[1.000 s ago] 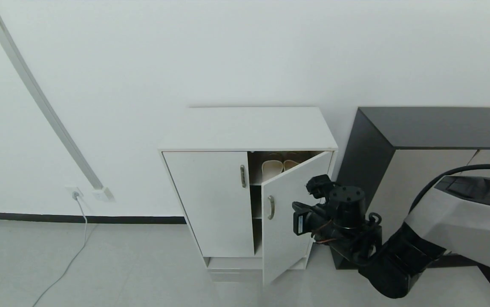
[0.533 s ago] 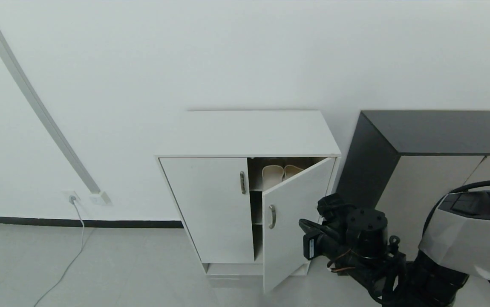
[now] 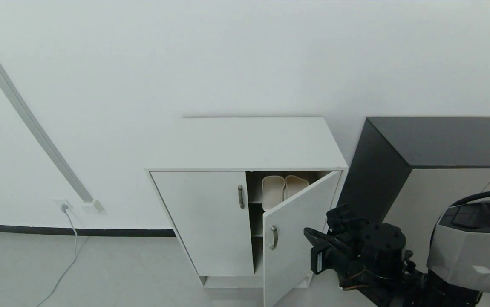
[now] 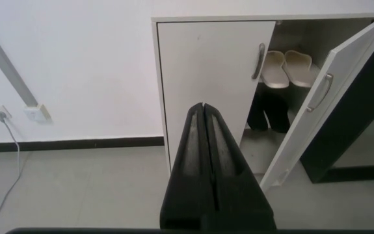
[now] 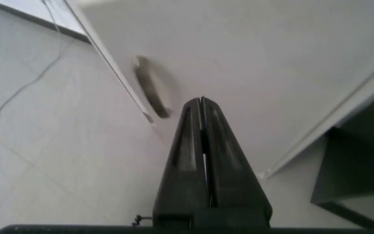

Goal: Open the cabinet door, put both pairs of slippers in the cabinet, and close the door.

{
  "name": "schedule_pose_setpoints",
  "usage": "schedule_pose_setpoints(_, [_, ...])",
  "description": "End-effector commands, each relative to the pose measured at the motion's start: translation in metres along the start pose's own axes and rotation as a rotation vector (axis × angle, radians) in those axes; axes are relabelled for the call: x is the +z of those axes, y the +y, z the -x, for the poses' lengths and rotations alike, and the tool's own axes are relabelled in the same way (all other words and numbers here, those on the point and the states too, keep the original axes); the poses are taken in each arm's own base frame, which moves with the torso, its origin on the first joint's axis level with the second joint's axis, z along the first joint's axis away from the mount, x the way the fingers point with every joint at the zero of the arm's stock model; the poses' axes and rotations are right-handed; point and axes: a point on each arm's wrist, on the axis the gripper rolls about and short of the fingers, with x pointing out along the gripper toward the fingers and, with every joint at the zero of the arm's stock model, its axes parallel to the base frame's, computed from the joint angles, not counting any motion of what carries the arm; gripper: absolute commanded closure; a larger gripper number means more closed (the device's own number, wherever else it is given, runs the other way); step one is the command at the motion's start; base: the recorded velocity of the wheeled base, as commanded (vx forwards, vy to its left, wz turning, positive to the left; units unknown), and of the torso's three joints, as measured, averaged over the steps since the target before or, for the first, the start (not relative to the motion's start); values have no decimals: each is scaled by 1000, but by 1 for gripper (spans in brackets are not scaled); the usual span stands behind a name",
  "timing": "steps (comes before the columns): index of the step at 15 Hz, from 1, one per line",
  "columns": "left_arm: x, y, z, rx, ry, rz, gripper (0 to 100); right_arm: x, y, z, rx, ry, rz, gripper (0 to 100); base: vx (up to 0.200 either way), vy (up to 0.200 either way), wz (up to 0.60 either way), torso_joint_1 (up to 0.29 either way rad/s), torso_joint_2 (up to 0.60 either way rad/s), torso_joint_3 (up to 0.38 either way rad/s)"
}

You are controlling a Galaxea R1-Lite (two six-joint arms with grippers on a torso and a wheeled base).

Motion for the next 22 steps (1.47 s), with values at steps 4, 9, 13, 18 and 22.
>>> schedule_pose_setpoints(4, [0,0,0,0,0,2,100,0,0,-35,-15,-17,-6,100,0,0,0,0,0,0])
schedule_pose_setpoints(9, [0,0,0,0,0,2,100,1,-5,-61,-35,-26,-11,100,0,0,0,0,0,0])
schedule_pose_setpoints(13, [0,0,0,0,0,2,100,1,-13,-84,-62,-33,-16,100,0,0,0,0,0,0])
schedule_pose_setpoints(18, [0,0,0,0,0,2,100,-3,-22,-101,-69,-44,-21,100,0,0,0,0,0,0])
schedule_pose_setpoints(22, [0,0,0,0,0,2,100,-4,-27,-114,-78,-45,-23,100,0,0,0,0,0,0])
